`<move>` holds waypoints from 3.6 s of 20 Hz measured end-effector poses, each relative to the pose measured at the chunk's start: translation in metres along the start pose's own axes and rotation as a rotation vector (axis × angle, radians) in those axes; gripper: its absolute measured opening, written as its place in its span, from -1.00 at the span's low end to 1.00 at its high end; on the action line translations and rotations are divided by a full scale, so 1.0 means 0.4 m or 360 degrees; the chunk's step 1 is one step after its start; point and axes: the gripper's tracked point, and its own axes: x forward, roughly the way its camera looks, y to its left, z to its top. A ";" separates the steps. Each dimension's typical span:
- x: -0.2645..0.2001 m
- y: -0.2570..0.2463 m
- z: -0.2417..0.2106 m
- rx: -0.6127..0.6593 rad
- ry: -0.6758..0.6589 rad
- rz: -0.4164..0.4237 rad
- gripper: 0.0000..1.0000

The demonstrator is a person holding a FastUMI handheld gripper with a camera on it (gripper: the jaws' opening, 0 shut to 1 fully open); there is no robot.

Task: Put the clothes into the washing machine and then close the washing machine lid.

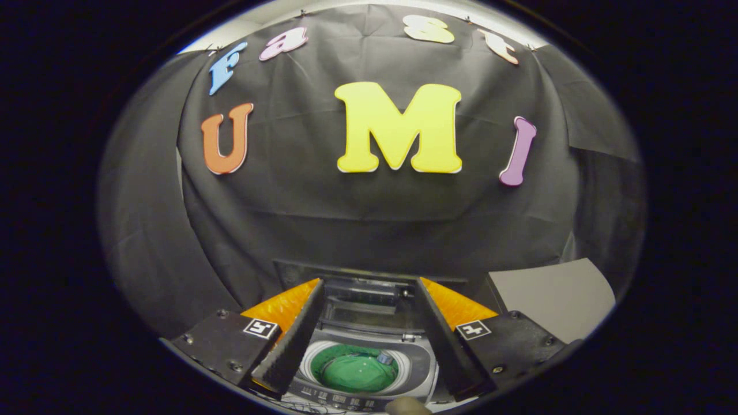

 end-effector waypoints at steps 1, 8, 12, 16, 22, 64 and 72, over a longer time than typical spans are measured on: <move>0.012 -0.001 0.023 -0.0002 -0.0013 -0.0011 0.95; 0.144 -0.009 0.103 0.0023 -0.0003 -0.0066 0.95; 0.259 -0.008 0.085 0.0063 0.0106 -0.0089 0.95; 0.365 -0.009 0.043 0.0079 0.0229 -0.0120 0.95; 0.474 -0.015 -0.075 0.0123 0.0463 -0.0194 0.95; 0.151 0.052 -0.404 0.0067 0.0571 -0.0050 0.96; 0.108 0.072 -0.573 -0.0010 0.0808 -0.0040 0.96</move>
